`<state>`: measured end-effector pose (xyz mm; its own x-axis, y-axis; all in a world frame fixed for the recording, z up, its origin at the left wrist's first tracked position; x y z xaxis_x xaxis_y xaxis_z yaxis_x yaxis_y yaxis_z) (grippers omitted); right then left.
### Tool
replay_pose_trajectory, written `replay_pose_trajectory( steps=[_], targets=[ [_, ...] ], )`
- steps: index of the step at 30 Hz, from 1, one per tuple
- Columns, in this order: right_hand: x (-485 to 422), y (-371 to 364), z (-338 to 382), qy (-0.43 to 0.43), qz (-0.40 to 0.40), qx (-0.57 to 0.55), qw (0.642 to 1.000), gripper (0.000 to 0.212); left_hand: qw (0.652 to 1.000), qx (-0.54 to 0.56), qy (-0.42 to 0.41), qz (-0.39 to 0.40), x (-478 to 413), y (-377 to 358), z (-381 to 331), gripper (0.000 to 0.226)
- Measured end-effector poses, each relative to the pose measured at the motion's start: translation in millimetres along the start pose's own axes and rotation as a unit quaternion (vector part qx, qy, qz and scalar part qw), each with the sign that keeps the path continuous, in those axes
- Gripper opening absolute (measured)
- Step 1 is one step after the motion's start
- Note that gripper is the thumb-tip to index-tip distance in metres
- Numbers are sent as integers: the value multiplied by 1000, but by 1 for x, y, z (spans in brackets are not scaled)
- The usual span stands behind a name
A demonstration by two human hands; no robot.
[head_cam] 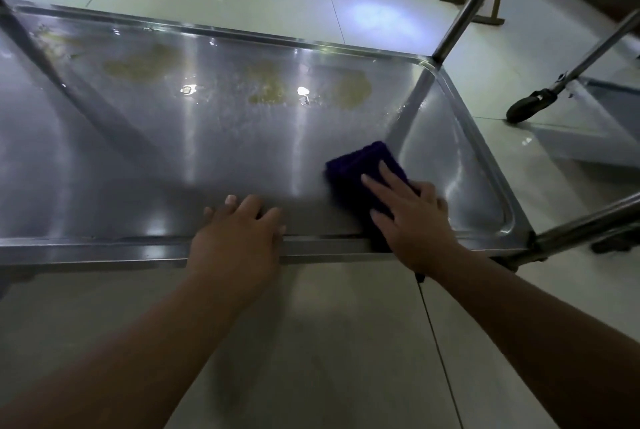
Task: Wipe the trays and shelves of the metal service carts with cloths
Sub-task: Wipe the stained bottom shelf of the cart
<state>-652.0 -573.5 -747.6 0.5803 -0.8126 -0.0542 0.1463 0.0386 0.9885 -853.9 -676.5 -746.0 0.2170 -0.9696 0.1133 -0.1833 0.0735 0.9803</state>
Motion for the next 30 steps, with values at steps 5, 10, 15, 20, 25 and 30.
replay_pose_trajectory(
  steps=[5,10,15,20,25,30],
  targets=[
    [17,17,-81,-129,-4,16,992,51,999,-30,12,11,-2,7,-3,33],
    [16,11,-74,-237,1,20,971,58,997,-67,31,-19,-8,6,-23,42],
    [37,13,-57,-73,9,23,997,54,996,-44,-73,0,-16,-10,-45,46],
    [34,34,-140,-260,-4,72,963,53,997,-27,-63,30,-25,-10,-51,49],
    [-6,16,-129,-303,4,20,953,56,996,-38,-53,57,-32,-6,-59,56],
    [-15,14,-107,-80,4,7,997,54,997,-40,-52,52,-30,-3,-56,62]
  ],
)
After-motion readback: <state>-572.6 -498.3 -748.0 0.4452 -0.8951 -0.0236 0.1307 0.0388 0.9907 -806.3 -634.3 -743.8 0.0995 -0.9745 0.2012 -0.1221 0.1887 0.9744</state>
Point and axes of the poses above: each hand's wrist, its own x-axis away from the middle knuckle, its own y-axis out of the back of the hand, z = x × y, the point moved 7 cm from there along -x, towards the middle knuckle, and after that the axes turned 6 degrees about y, right-handed, at the moved point
